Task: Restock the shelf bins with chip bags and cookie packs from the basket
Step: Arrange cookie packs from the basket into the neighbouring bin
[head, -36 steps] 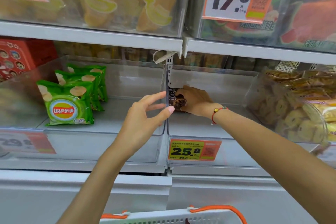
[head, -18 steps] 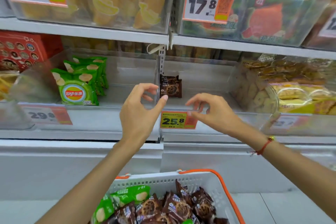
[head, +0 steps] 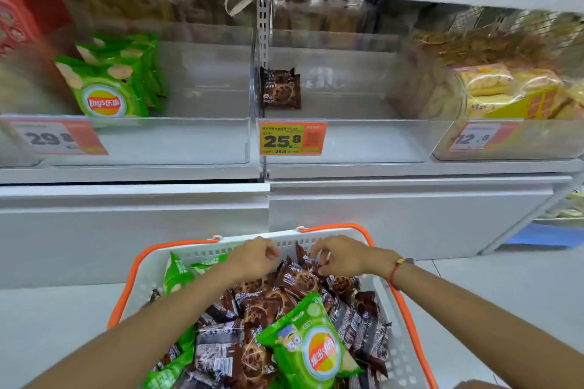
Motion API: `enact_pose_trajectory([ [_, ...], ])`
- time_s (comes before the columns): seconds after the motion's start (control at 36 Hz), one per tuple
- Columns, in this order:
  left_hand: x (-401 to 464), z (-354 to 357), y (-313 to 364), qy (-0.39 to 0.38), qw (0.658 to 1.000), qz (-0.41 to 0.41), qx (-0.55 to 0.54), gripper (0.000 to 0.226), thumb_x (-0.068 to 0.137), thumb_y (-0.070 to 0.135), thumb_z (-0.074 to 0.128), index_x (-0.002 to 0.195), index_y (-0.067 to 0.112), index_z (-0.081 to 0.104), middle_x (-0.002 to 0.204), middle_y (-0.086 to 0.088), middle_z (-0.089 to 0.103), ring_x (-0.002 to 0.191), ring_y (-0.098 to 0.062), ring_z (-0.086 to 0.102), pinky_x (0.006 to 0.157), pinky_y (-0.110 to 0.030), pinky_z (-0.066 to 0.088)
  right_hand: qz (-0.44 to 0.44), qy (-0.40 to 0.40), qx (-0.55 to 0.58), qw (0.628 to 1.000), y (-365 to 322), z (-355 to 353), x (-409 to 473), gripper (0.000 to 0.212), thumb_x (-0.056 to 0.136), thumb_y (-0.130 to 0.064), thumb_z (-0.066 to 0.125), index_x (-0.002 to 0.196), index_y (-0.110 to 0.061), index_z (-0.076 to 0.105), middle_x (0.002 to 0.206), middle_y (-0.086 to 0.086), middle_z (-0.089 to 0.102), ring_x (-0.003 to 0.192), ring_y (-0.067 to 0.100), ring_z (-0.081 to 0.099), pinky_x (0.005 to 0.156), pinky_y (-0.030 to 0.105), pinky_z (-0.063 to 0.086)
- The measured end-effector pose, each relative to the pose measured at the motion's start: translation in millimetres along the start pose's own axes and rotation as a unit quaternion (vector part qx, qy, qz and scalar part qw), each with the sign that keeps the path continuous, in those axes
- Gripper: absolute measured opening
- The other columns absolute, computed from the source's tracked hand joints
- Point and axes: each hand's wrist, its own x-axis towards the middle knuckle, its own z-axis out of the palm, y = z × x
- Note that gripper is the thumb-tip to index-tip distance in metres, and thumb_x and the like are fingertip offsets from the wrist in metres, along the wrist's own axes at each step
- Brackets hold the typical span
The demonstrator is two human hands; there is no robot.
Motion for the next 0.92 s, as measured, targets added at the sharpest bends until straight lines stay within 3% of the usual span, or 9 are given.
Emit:
enact_pose_trajectory([
  [0.14, 22.8, 35.1, -14.8, -0.062, 0.996, -0.048, 0.05, 0.038, 0.097, 0.027, 0.05, 0.131, 0.009, 0.05, 0.125, -0.012, 0.06, 0.119, -0.028, 0.054, 0.096, -0.03, 0.043, 0.014, -0.03, 0.0, 0.999, 13.1, 34.6, 23.7, 0.035, 0.097, -0.019, 0.051, 0.13, -0.01, 0.052, 0.129, 0.011, 0.056, 0.118, 0.029, 0.051, 0.091, 0.028, 0.039],
  [0.22, 34.1, 47.8, -21.7, -0.058, 0.995, -0.066, 0.042, 0.047, 0.095, 0.04, 0.053, 0.128, 0.006, 0.051, 0.119, -0.013, 0.063, 0.11, -0.028, 0.058, 0.092, -0.036, 0.046, 0.024, 0.001, 0.053, 0.998, 17.7, 51.1, 33.8, 0.03, 0.094, -0.021, 0.057, 0.121, -0.01, 0.05, 0.111, 0.011, 0.057, 0.108, 0.027, 0.054, 0.076, 0.024, 0.033],
  [0.33, 42.0, 61.4, -21.5, -0.045, 0.997, -0.067, -0.019, 0.037, 0.09, 0.041, 0.06, 0.109, 0.01, 0.064, 0.08, -0.006, 0.065, 0.075, -0.02, 0.059, 0.063, -0.03, 0.04, 0.045, 0.035, 0.089, 0.994, 20.7, 63.6, 40.2, 0.03, 0.089, -0.02, 0.064, 0.1, -0.015, 0.037, 0.085, -0.003, 0.047, 0.089, 0.018, 0.046, 0.071, 0.027, 0.032],
  [0.42, 43.8, 65.8, -20.4, -0.041, 0.994, -0.072, -0.072, 0.029, 0.087, 0.034, 0.067, 0.1, 0.008, 0.069, 0.097, -0.011, 0.072, 0.093, -0.024, 0.067, 0.08, -0.034, 0.05, 0.048, 0.038, 0.119, 0.991, 23.5, 68.0, 41.0, 0.032, 0.086, -0.017, 0.067, 0.097, -0.015, 0.038, 0.096, 0.003, 0.051, 0.089, 0.017, 0.048, 0.07, 0.027, 0.033],
  [0.53, 34.1, 55.1, -10.8, -0.033, 0.994, -0.074, -0.076, 0.043, 0.084, 0.03, 0.072, 0.118, 0.005, 0.061, 0.119, -0.02, 0.061, 0.112, -0.025, 0.06, 0.088, -0.03, 0.046, 0.055, 0.046, 0.175, 0.982, 24.3, 62.6, 35.0, 0.034, 0.082, -0.019, 0.074, 0.098, -0.017, 0.043, 0.079, -0.008, 0.049, 0.077, 0.012, 0.049, 0.061, 0.02, 0.036],
  [0.61, 27.7, 45.0, -3.2, -0.038, 0.991, -0.029, -0.123, 0.016, 0.083, 0.014, 0.073, 0.092, 0.015, 0.06, 0.095, -0.028, 0.062, 0.074, -0.013, 0.059, 0.06, -0.019, 0.038, 0.039, 0.052, 0.187, 0.98, 21.7, 51.8, 27.0, 0.038, 0.079, -0.022, 0.077, 0.109, -0.016, 0.054, 0.075, -0.01, 0.05, 0.073, 0.011, 0.05, 0.06, 0.014, 0.036],
  [0.64, 24.8, 40.7, -0.3, -0.045, 0.989, -0.014, -0.143, 0.02, 0.083, 0.012, 0.073, 0.089, 0.018, 0.056, 0.083, -0.018, 0.06, 0.069, -0.01, 0.054, 0.06, -0.018, 0.037, 0.022, 0.052, 0.178, 0.982, 21.1, 47.1, 23.4, 0.038, 0.079, -0.024, 0.077, 0.111, -0.017, 0.057, 0.073, -0.011, 0.05, 0.074, 0.011, 0.051, 0.062, 0.015, 0.037],
  [0.75, 8.0, 13.9, 13.2, -0.073, 0.979, 0.053, -0.182, 0.026, 0.082, 0.014, 0.075, 0.098, 0.021, 0.056, 0.094, -0.004, 0.061, 0.087, -0.013, 0.058, 0.084, -0.024, 0.046, -0.059, 0.084, 0.123, 0.987, 15.7, 15.8, -1.4, 0.023, 0.077, -0.03, 0.079, 0.094, -0.026, 0.064, 0.074, -0.016, 0.049, 0.068, -0.002, 0.045, 0.065, 0.013, 0.034],
  [0.92, -22.6, -51.3, 49.2, -0.01, 0.961, 0.155, -0.23, 0.021, 0.088, 0.014, 0.068, 0.1, 0.029, 0.058, 0.099, 0.014, 0.063, 0.094, -0.001, 0.059, 0.082, -0.007, 0.043, -0.113, 0.142, 0.189, 0.965, -9.8, -63.6, -42.3, 0.026, 0.079, -0.023, 0.078, 0.1, -0.022, 0.064, 0.097, -0.008, 0.061, 0.09, 0.005, 0.057, 0.081, 0.014, 0.043],
])
